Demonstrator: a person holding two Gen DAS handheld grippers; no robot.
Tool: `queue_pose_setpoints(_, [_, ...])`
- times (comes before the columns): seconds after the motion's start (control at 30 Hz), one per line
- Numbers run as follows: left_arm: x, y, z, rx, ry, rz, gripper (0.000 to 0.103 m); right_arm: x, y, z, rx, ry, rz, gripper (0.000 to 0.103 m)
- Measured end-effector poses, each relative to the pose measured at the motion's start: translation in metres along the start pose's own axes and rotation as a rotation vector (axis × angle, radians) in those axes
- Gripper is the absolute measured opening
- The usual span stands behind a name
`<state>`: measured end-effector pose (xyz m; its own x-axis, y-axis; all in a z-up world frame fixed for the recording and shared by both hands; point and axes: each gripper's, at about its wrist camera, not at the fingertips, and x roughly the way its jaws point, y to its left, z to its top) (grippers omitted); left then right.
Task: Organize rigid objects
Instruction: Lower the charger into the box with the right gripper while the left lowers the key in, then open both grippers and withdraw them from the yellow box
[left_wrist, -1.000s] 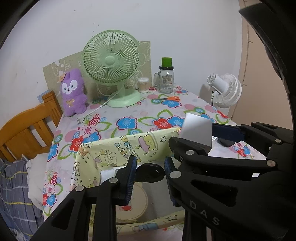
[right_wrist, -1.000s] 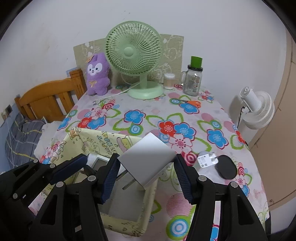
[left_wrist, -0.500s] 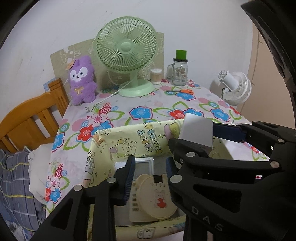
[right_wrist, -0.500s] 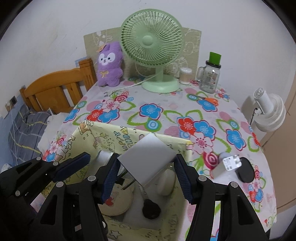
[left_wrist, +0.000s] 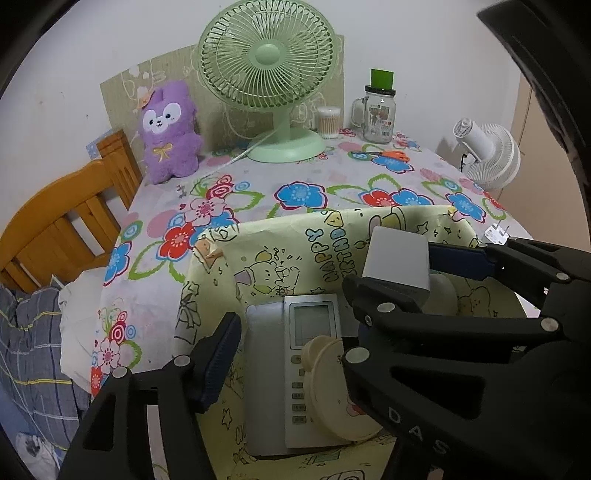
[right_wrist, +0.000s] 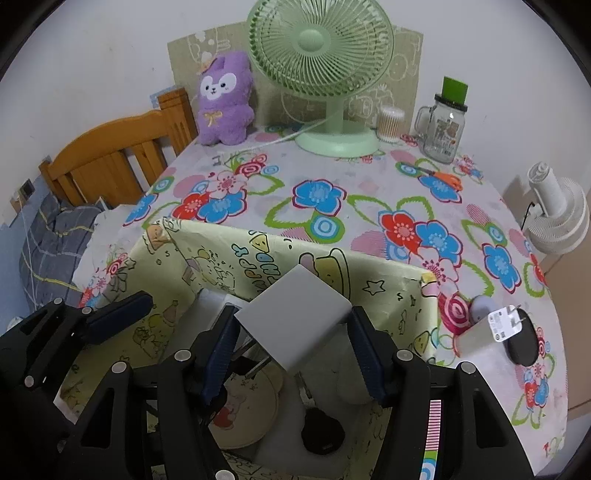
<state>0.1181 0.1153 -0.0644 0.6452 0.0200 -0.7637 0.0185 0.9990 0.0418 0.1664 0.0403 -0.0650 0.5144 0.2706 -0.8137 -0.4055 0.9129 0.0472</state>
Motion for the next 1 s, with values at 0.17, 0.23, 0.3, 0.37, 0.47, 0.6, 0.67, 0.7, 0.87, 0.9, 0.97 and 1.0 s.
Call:
queue_pose_setpoints(0.17, [0.001,-0.003,0.002,-0.003,0.008,-0.039,0.082,0.003,-0.003,0.0,0.01,0.018,0.056,0.07])
queue_pose_setpoints(0.23, [0.0,-0.004,0.002,-0.002,0.006,-0.032,0.082,0.002,-0.004,0.0,0.018,0.014,0.052,0.072])
queue_pose_setpoints(0.3, [0.0,-0.005,0.002,-0.003,0.007,-0.027,0.083,0.001,-0.004,0.0,0.018,0.011,0.049,0.073])
queue_pose_setpoints(0.37, [-0.002,-0.007,0.002,0.0,0.005,-0.02,0.085,0.0,-0.004,-0.001,0.018,0.01,0.046,0.073])
queue_pose_setpoints(0.47, [-0.008,-0.011,0.002,0.006,-0.008,-0.02,0.085,-0.007,-0.006,-0.003,0.02,0.0,0.037,0.074])
queue_pose_setpoints(0.6, [-0.017,-0.017,0.002,0.019,-0.033,-0.038,0.085,-0.02,-0.01,-0.005,0.015,-0.03,0.016,0.076])
queue_pose_setpoints(0.67, [-0.021,-0.02,0.002,0.022,-0.036,-0.043,0.085,-0.027,-0.012,-0.007,0.017,-0.042,0.006,0.078])
queue_pose_setpoints(0.7, [-0.023,-0.023,0.002,0.024,-0.037,-0.046,0.085,-0.029,-0.013,-0.007,0.021,-0.046,0.003,0.078])
queue_pose_setpoints(0.87, [-0.032,-0.032,0.002,0.031,-0.042,-0.042,0.085,-0.042,-0.02,-0.012,0.033,-0.06,-0.005,0.079])
queue_pose_setpoints(0.9, [-0.034,-0.034,0.002,0.032,-0.04,-0.039,0.085,-0.044,-0.021,-0.013,0.035,-0.062,-0.011,0.08])
queue_pose_setpoints(0.97, [-0.037,-0.038,0.001,0.033,-0.041,-0.036,0.085,-0.047,-0.023,-0.015,0.037,-0.059,-0.025,0.08])
queue_pose_setpoints(1.0, [-0.038,-0.04,0.001,0.035,-0.044,-0.034,0.085,-0.05,-0.024,-0.016,0.038,-0.062,-0.03,0.08])
